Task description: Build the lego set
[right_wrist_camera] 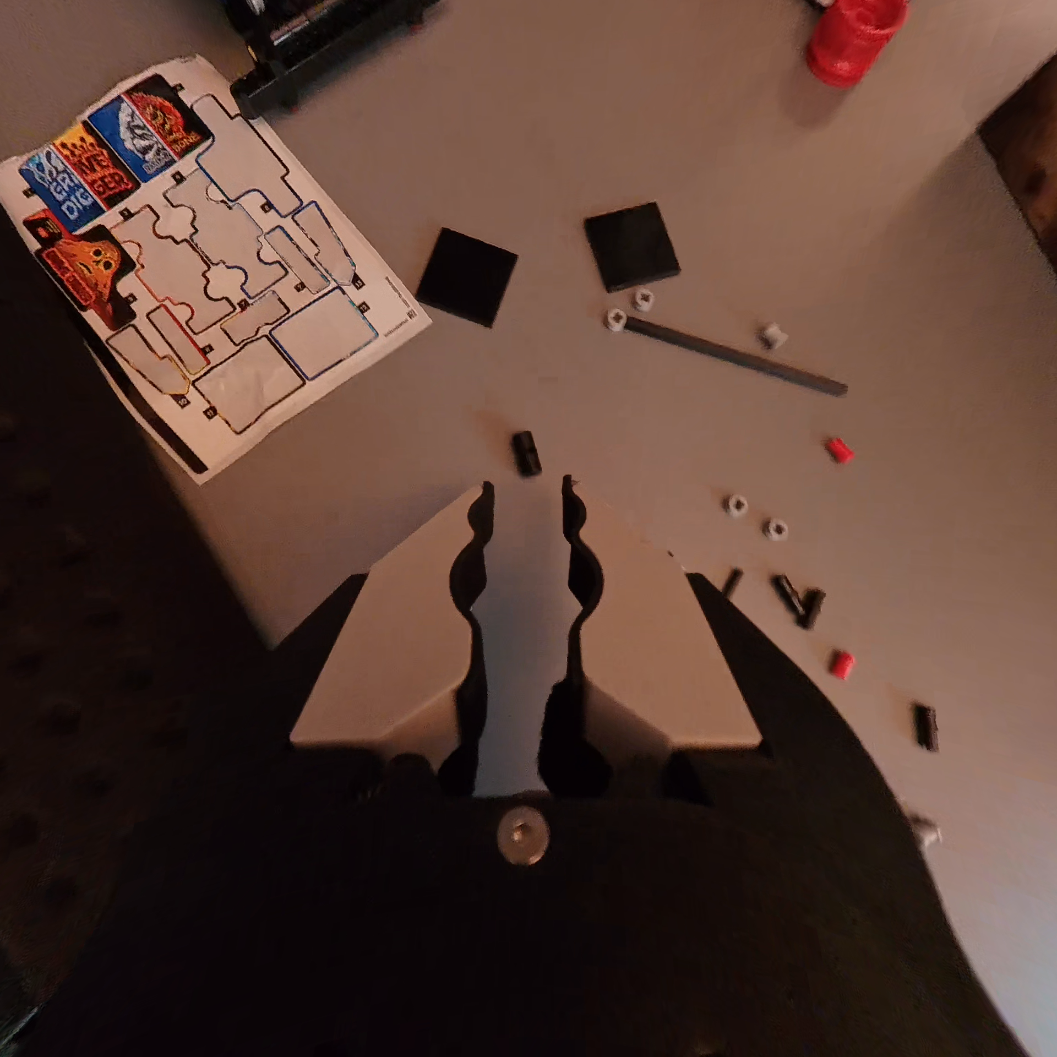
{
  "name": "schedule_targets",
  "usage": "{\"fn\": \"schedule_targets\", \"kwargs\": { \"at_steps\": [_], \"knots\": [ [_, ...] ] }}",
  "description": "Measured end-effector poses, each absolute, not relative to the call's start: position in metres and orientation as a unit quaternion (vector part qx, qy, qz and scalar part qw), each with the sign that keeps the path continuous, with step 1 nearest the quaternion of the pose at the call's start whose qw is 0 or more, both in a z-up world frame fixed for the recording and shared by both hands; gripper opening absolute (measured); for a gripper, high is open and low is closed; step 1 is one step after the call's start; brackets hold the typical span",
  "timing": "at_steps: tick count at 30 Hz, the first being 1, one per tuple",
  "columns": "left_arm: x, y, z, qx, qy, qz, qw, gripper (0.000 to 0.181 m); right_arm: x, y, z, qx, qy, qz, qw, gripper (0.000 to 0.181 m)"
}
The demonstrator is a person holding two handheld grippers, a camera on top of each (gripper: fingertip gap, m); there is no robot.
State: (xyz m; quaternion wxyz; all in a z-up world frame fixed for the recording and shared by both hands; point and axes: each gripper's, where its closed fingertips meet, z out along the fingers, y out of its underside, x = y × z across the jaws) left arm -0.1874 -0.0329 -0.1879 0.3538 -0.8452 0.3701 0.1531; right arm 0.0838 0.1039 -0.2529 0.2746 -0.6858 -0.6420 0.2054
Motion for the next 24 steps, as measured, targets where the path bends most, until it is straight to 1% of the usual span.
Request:
{"fn": "schedule_targets", "kwargs": {
  "at_steps": [2, 3, 4, 7, 11, 15, 17, 20, 24],
  "knots": [
    [-0.192, -0.033, -0.186, -0.845, 0.366, 0.156, 0.356, 0.073, 0.074, 0.101, -0.261, -0.685, -0.654, 0.196, 0.255, 0.019],
    [-0.196, -0.033, -0.186, -0.846, 0.364, 0.16, 0.356, 0.074, 0.072, 0.101, -0.266, -0.686, -0.658, 0.19, 0.245, 0.015],
    [-0.199, -0.033, -0.186, -0.846, 0.361, 0.162, 0.357, 0.074, 0.069, 0.101, -0.268, -0.685, -0.66, 0.191, 0.241, 0.008],
    [-0.204, -0.034, -0.187, -0.847, 0.356, 0.159, 0.362, 0.074, 0.063, 0.1, -0.269, -0.676, -0.67, 0.187, 0.244, 0.005],
    [-0.204, -0.035, -0.19, -0.845, 0.357, 0.152, 0.368, 0.074, 0.055, 0.095, -0.262, -0.637, -0.695, 0.172, 0.286, 0.005],
    [-0.21, -0.033, -0.19, -0.844, 0.355, 0.152, 0.371, 0.076, 0.042, 0.089, -0.239, -0.536, -0.739, 0.109, 0.394, 0.005],
    [-0.211, -0.031, -0.189, -0.843, 0.356, 0.142, 0.377, 0.077, 0.037, 0.083, -0.229, -0.49, -0.752, 0.082, 0.432, 0.005],
    [-0.214, -0.029, -0.193, -0.848, 0.358, 0.121, 0.372, 0.082, 0.033, 0.075, -0.23, -0.475, -0.763, 0.074, 0.432, 0.005],
    [-0.215, -0.028, -0.204, -0.855, 0.363, 0.106, 0.356, 0.08, 0.03, 0.069, -0.241, -0.493, -0.766, 0.089, 0.403, 0.005]
  ]
}}
